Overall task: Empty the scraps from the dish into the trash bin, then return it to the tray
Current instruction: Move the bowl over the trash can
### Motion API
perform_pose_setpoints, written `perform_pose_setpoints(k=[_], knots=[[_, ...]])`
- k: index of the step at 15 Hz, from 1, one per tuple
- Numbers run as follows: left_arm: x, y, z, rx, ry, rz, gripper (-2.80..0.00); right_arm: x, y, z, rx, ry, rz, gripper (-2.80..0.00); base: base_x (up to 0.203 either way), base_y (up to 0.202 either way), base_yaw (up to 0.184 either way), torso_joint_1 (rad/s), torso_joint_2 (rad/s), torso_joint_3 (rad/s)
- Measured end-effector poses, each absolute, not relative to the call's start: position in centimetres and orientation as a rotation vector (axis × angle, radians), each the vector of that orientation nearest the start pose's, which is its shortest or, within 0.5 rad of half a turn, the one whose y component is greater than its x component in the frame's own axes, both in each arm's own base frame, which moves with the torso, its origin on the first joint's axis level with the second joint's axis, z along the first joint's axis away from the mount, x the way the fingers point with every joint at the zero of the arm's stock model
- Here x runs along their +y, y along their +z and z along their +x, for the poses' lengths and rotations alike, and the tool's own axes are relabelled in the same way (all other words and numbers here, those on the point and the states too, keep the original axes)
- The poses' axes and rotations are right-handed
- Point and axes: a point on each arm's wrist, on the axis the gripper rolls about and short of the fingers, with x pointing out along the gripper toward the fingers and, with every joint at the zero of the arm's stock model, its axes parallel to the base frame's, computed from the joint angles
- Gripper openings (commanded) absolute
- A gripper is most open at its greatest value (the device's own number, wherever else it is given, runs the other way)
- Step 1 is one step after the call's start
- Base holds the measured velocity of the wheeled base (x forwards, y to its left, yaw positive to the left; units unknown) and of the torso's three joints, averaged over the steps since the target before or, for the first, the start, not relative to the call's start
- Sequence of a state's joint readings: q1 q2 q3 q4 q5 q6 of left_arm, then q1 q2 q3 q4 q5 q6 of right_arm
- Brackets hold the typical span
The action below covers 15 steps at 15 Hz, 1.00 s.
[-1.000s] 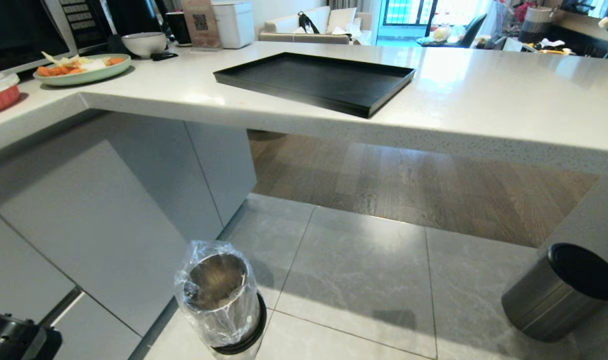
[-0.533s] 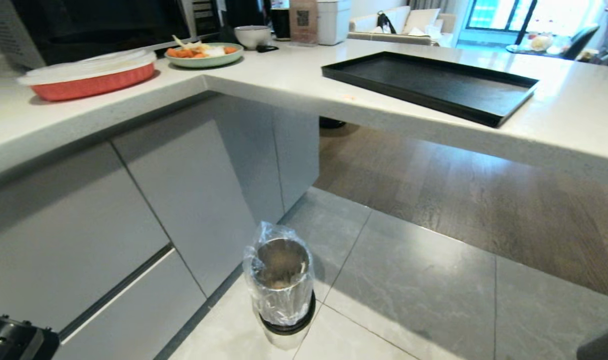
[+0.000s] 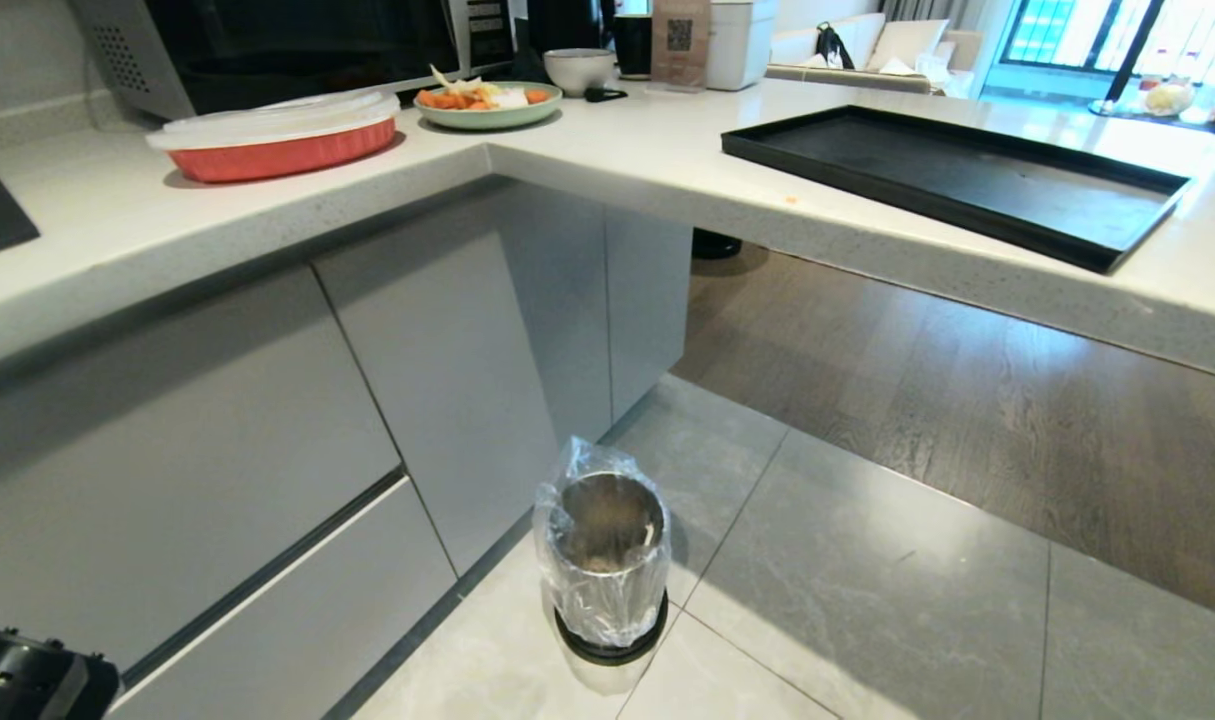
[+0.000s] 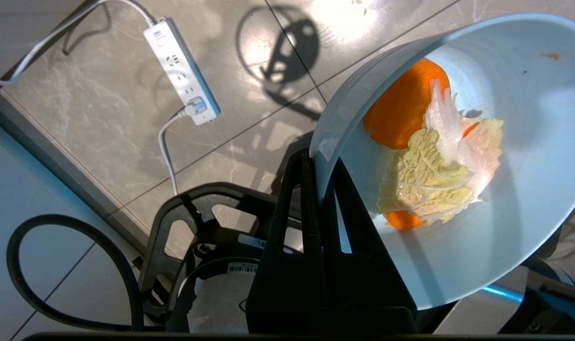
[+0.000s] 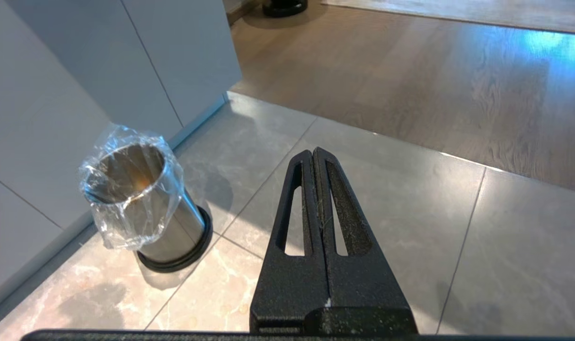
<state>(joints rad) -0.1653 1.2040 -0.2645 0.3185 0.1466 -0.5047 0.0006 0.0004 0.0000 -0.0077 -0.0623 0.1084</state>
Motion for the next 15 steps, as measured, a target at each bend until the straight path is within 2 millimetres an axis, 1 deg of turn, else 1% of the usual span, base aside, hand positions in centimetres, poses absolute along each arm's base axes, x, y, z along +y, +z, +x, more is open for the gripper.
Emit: perform_pose_setpoints(k=[15], knots=[[-1.13, 8.64, 8.74, 1.208, 0.292, -0.24, -2.8, -0.14, 7.62, -2.28, -0.01, -0.061, 0.109, -2.8, 0.0, 0.0, 0.0, 0.0, 0.0, 0.0]])
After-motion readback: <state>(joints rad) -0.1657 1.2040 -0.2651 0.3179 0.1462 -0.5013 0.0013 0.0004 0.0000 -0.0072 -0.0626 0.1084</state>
